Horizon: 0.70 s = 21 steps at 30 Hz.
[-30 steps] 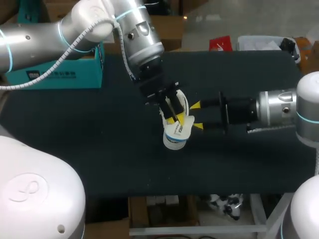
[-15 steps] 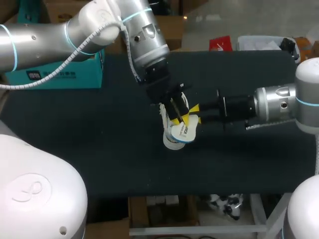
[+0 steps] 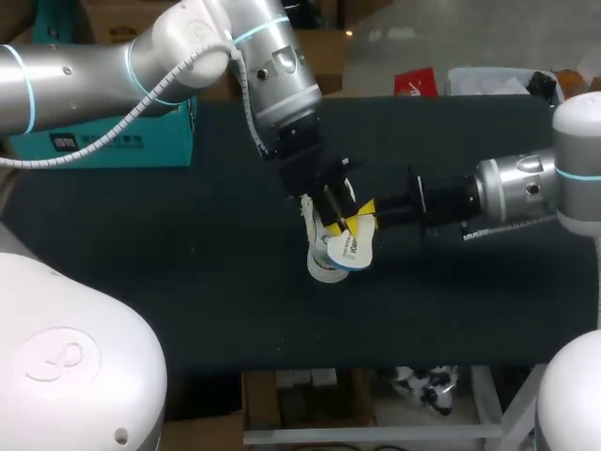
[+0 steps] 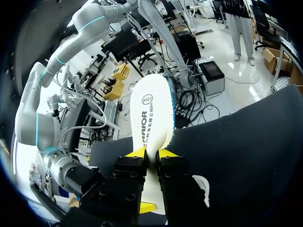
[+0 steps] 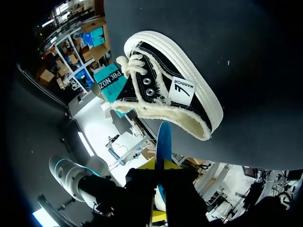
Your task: Open the shoe tongue, take the insole out of the shoe, put the insole back into the shoe, and pack the shoe into the shoebox
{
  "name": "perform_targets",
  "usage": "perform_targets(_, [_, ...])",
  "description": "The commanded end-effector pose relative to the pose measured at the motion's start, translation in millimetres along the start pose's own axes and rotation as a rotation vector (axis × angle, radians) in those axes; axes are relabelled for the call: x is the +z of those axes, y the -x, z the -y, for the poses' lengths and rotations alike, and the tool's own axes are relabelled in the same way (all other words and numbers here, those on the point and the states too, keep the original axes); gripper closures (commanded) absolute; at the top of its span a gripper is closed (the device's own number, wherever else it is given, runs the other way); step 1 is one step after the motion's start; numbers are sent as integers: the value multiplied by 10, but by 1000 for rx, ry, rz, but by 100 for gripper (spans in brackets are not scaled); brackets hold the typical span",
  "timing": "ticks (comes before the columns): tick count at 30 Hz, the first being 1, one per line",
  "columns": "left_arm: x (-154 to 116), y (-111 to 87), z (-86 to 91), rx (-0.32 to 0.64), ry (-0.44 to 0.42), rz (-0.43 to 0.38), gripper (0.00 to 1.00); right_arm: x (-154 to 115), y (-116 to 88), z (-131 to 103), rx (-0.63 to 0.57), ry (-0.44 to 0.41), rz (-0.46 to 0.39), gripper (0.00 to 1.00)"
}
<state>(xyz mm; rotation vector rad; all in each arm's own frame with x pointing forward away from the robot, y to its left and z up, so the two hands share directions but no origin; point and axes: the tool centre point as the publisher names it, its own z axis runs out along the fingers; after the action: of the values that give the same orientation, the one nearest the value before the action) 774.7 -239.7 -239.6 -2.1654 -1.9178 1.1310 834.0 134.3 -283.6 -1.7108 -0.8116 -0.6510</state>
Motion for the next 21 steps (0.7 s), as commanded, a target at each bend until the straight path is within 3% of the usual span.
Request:
perform_targets(1, [15, 4, -17, -12, 0, 6, 100, -24, 37, -4, 1, -10, -1, 100])
perform_targets(5, [-8, -3, -38, -43, -17, -2, 99, -34, 67, -6, 4, -16, -4, 100])
perform_targets(6, [-16, -7, -42, -49, -26, -3, 71, -41, 69, -5, 5, -17, -3, 100])
perform_targets(8, [-32, -16, -48, -67, -33, -1, 33, -50, 69, -3, 5, -19, -2, 100])
perform_targets(9, [-52, -31, -51, -81, -46, -1, 0, -60, 68, -2, 7, -21, 1, 100])
perform_targets(13, [-134, -96, -59, -150, -74, 11, 0, -102, 48, 0, 15, -30, 19, 100])
perform_targets(21, [-464, -461, -98, -336, -100, 88, 0, -165, 17, 18, 36, -54, 75, 100])
